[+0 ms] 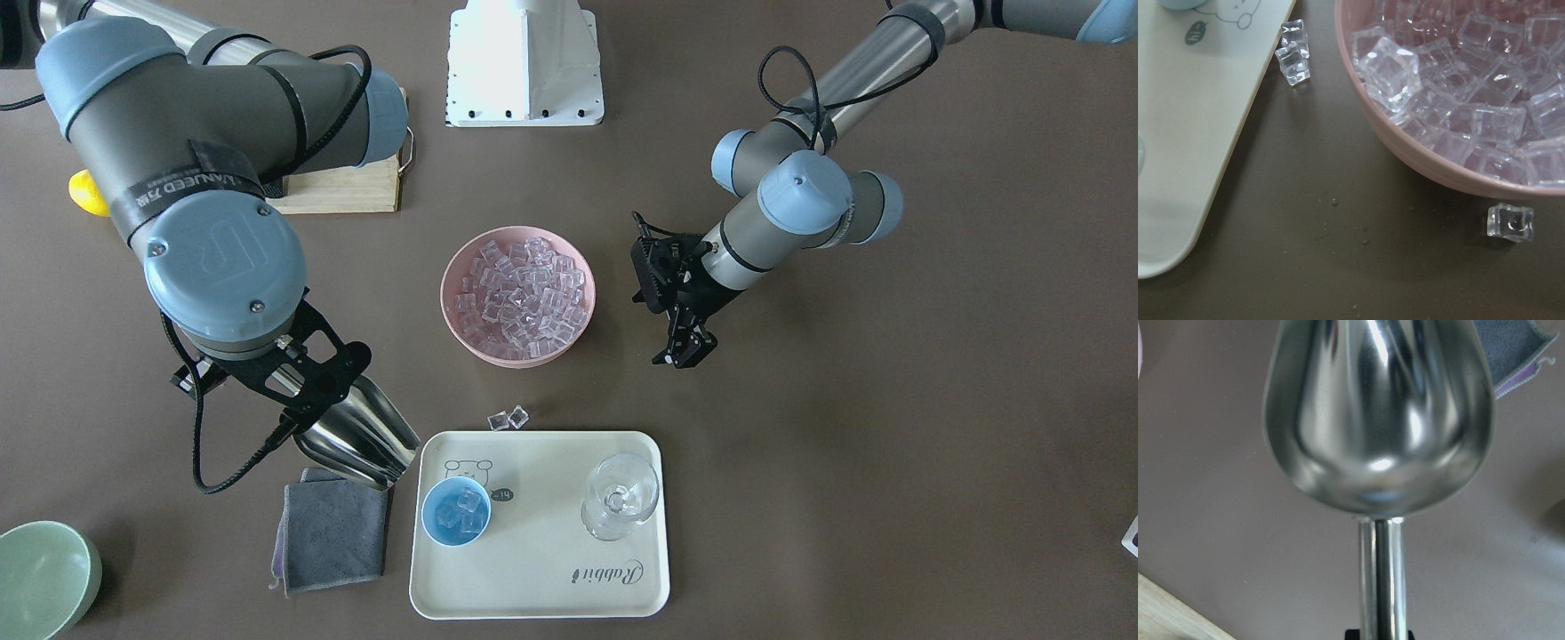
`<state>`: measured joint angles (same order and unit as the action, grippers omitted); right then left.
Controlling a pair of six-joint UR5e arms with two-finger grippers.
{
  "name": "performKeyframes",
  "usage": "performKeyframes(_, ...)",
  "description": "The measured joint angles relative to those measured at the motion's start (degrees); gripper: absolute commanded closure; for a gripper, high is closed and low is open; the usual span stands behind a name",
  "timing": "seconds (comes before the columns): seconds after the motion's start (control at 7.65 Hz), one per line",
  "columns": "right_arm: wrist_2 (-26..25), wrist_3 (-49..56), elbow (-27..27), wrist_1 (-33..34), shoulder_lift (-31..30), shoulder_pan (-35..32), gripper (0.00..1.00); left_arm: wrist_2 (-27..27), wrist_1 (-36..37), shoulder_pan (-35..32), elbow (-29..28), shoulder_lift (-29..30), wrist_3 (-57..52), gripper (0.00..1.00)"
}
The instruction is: Put ice in cup with scoop
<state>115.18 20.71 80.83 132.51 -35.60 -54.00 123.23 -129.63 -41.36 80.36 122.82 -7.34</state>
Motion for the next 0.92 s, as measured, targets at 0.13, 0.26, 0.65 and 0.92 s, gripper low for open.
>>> performKeyframes(0.13, 1.4, -0.5, 5.8, 0.1, -4.7, -1.3, 1.0, 0.3, 5.0, -1.0, 3.6, -0.7, 0.1, 0.01)
performKeyframes(0.26, 3.2, -1.8, 10.9, -0.1, -9.5, -3.3, 1.0, 0.4, 8.7, -1.9, 7.0, -2.5, 0.6, 0.01)
performKeyframes(0.65, 10.6, -18.7, 24.8, -11.8, -31.7, -10.5, 1.0, 0.3, 12.0, -6.1, 13.1, -9.3, 10.2, 0.01)
performKeyframes(0.92, 13.5, -31.9, 26.7, -20.2, -41.9, -13.9, 1.0, 0.6, 12.7, -10.1, 14.1, -12.3, 17.5, 0.01)
